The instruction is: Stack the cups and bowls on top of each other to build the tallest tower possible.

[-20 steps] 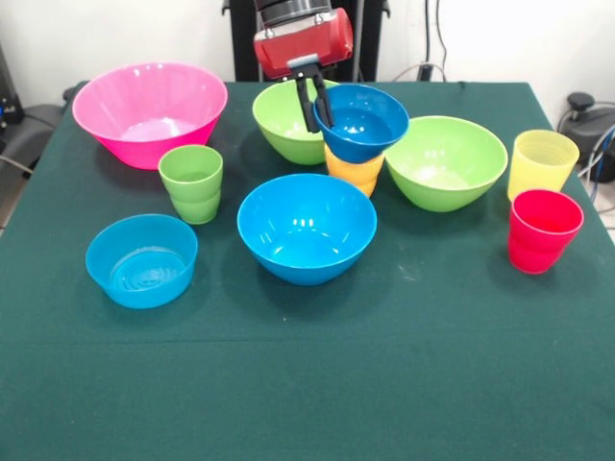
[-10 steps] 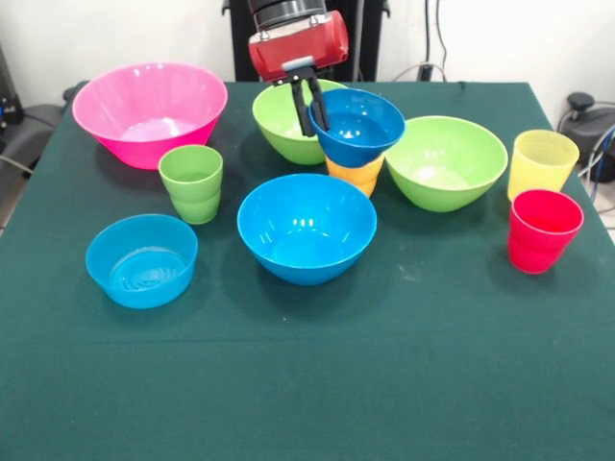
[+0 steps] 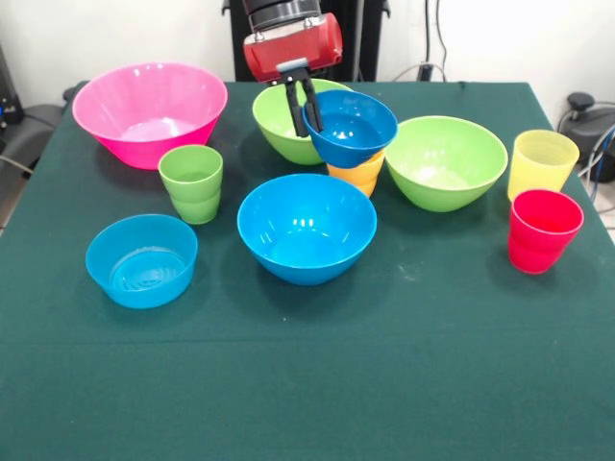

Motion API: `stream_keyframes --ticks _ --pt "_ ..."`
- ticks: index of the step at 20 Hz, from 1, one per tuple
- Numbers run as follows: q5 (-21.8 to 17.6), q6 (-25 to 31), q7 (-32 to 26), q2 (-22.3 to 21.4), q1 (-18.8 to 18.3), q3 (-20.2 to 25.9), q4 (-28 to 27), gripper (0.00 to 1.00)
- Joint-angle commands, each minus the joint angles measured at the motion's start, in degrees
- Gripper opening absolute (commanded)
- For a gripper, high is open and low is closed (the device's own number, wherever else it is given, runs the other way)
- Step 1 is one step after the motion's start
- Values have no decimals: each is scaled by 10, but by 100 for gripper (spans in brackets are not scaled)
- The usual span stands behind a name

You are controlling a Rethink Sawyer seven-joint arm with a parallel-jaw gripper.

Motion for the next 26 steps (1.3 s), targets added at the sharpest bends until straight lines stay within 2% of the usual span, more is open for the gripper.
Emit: stream_keyframes --ticks 1,8,14,18,26 --pt "-24 3 14 -4 17 2 1 0" --pt "-13 2 29 -14 13 3 37 0" --pt "-11 2 31 -8 17 -1 36 0" --pt "-13 -15 35 4 30 -20 30 0" --pt "-16 -7 32 22 19 -1 30 0"
